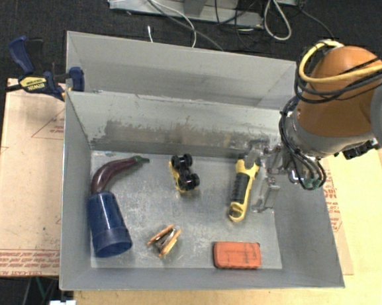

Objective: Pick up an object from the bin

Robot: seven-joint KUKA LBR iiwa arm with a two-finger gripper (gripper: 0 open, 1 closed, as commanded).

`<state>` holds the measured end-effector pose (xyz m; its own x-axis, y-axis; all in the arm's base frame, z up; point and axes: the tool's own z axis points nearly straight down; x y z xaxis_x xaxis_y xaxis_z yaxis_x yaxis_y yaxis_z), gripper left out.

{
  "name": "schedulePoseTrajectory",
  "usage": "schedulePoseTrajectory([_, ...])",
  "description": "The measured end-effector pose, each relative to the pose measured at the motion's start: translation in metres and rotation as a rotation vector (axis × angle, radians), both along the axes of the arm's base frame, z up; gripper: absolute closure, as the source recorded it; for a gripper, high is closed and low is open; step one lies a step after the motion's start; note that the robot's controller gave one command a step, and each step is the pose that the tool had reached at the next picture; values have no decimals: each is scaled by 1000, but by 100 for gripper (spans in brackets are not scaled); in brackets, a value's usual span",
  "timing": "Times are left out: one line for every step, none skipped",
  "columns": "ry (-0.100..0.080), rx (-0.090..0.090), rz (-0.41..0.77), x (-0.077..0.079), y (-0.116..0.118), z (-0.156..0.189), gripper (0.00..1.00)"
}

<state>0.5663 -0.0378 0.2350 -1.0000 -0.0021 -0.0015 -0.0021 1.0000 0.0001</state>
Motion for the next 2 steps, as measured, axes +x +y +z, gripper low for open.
schedulePoseTrajectory([0,0,0,0,0,0,0])
schedulePoseTrajectory([-2,-1,482,-7,-29,-33,0])
